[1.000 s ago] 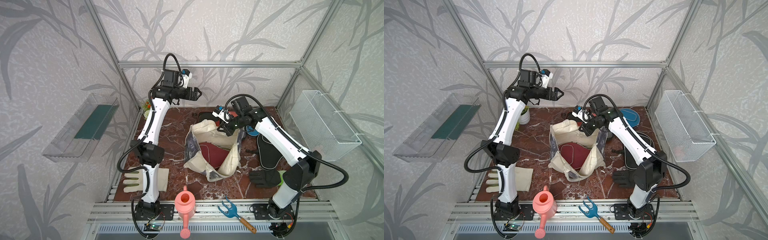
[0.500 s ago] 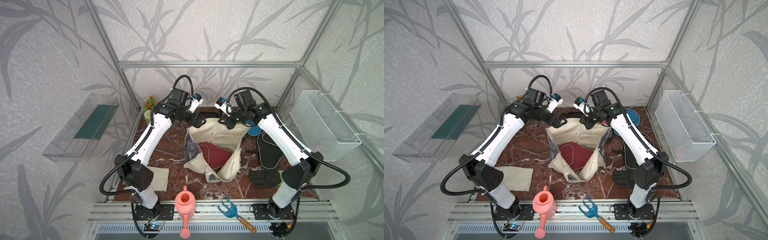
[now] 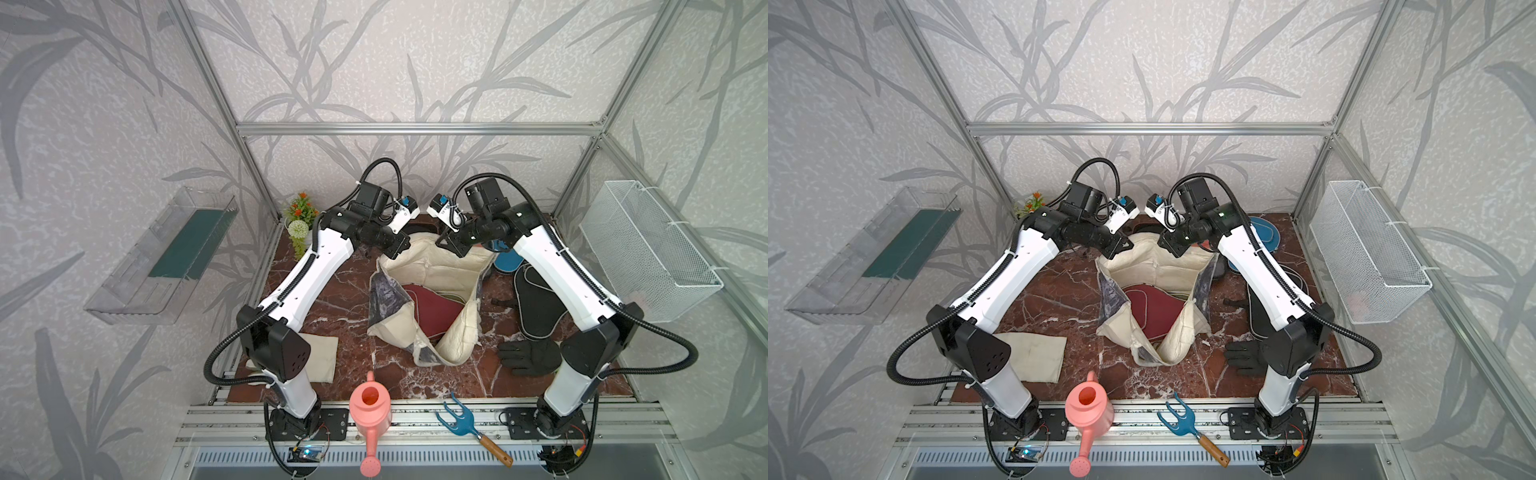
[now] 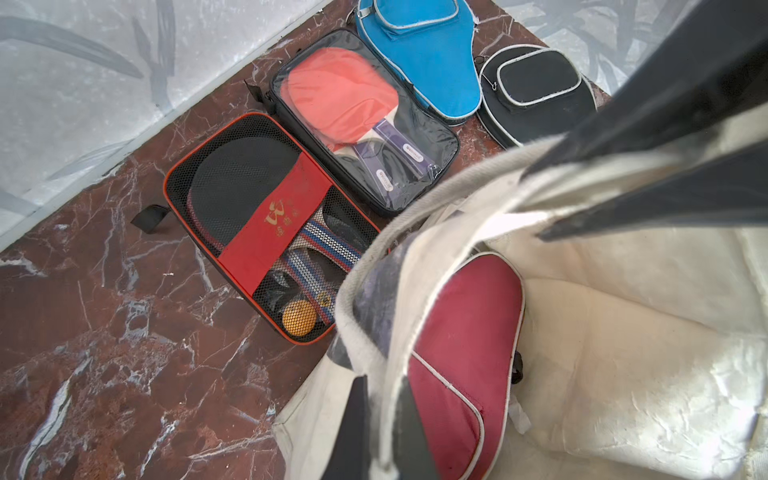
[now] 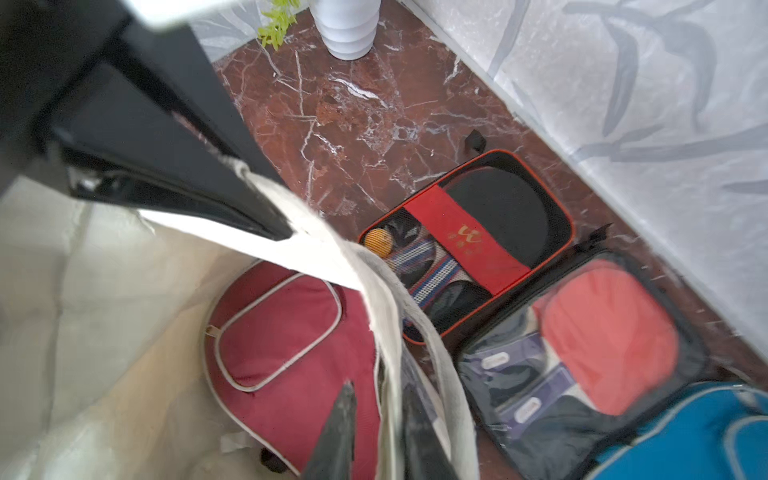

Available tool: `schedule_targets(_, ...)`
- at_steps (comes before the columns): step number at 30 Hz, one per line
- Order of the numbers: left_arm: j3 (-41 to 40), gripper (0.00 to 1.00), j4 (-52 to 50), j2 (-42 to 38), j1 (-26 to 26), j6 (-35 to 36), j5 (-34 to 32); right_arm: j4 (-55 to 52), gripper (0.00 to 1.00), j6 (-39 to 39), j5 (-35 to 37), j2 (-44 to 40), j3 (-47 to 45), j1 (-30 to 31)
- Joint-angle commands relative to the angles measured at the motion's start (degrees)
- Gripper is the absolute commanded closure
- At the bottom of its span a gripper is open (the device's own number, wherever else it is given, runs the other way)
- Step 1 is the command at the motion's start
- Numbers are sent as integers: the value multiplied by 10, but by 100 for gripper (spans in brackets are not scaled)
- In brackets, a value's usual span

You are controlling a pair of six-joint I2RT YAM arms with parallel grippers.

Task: Remove the ping pong set from the canvas bag
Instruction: Pick up the ping pong set from the canvas bag.

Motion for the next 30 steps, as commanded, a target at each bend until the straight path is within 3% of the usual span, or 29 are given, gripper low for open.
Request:
schedule_targets(1,-3,100,16,-34,3,7,4,29,58,5,71,-112,-45,46)
schedule_targets(3,-6,100,42,-43,3,-3,0,30,50,21,90,-150,-87,73)
schedule_targets(8,-12,100,74,-60,4,-25,31,56,48,74,99,-202,-211,115)
schedule_targets(19,-59,100,116,-99,3,-56,80,118,50,181,148,-135,-310,143)
schedule_targets(30,-88,100,137,-87,3,-59,107,142,25,191,180,-14,-306,129)
